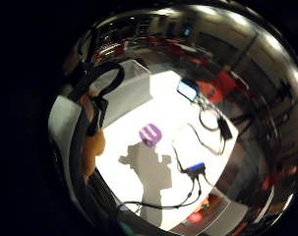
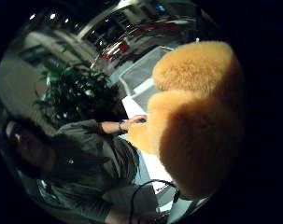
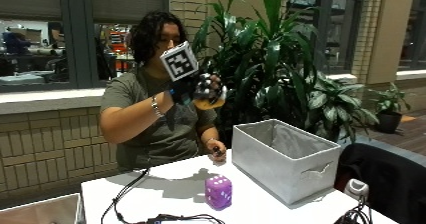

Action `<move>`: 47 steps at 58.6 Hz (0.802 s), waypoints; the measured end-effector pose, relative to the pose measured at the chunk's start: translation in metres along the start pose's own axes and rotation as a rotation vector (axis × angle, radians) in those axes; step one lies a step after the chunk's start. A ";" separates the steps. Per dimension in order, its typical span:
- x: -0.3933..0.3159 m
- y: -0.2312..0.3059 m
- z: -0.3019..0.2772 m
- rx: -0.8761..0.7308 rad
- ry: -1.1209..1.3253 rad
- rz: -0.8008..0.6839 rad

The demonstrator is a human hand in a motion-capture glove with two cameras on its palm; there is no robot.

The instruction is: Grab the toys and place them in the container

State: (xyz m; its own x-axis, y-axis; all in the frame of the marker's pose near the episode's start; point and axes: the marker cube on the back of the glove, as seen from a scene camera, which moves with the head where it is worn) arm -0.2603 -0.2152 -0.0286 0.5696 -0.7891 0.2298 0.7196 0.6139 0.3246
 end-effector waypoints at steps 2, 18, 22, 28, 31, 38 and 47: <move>-0.011 -0.023 -0.001 0.007 0.016 -0.009; -0.070 -0.175 0.063 -0.007 0.076 -0.003; -0.045 -0.191 0.080 -0.052 0.228 0.130; -0.026 -0.192 0.096 -0.184 0.233 0.169; -0.032 -0.189 0.095 -0.218 0.031 0.172; -0.012 -0.163 0.074 -0.147 -0.017 0.219; 0.054 -0.084 0.068 -0.132 0.308 0.267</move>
State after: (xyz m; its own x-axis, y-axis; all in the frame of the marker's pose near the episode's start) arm -0.3167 -0.3105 0.0188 0.8202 -0.5721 -0.0013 0.5644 0.8087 0.1658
